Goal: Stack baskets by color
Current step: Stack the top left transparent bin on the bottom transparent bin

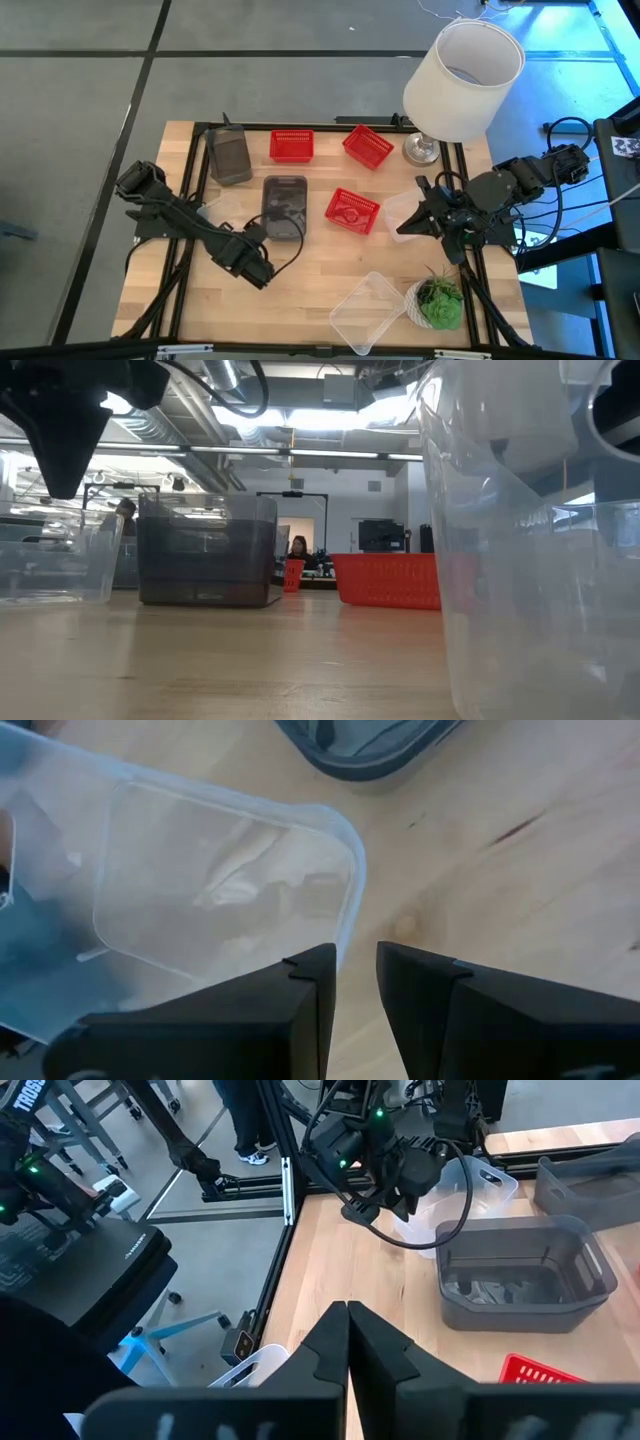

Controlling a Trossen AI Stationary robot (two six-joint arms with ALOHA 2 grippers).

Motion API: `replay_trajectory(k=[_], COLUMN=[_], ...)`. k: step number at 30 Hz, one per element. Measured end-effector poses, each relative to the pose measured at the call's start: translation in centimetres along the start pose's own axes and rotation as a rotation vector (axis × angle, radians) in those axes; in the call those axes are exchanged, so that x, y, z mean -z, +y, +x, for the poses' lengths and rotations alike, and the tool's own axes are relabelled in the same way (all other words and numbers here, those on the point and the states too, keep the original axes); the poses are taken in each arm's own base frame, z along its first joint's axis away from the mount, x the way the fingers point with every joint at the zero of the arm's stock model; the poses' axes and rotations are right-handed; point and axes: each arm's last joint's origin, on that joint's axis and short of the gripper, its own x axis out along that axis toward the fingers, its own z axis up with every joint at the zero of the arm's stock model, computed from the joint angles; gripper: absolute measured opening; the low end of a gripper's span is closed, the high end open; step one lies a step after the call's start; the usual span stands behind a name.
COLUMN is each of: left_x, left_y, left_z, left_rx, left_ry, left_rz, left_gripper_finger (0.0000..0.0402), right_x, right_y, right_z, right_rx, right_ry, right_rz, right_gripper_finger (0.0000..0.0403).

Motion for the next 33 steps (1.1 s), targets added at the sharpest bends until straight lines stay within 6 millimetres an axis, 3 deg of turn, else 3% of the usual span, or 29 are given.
replay_trajectory(k=[8,27,33], left_x=[-0.2,0.0,-0.2], left_y=[0.4,1.1,1.2], left_z=[0.8,4.8,5.9], left_rx=[-0.027,-0.01,0.023], left_ry=[0.004,0.017,0.066], left_rz=[0.035,0.024,-0.009], left_gripper_finger=[0.0065,0.0064,0.0034], right_x=[0.0,0.0,0.0], right_y=[0.0,0.0,0.0], right_z=[0.0,0.0,0.0], right_rx=[0.0,0.001,0.001], right_ry=[0.001,0.001,0.002], right_rz=[0.0,0.0,0.0], right_gripper_finger=[0.0007,0.0007,0.0007])
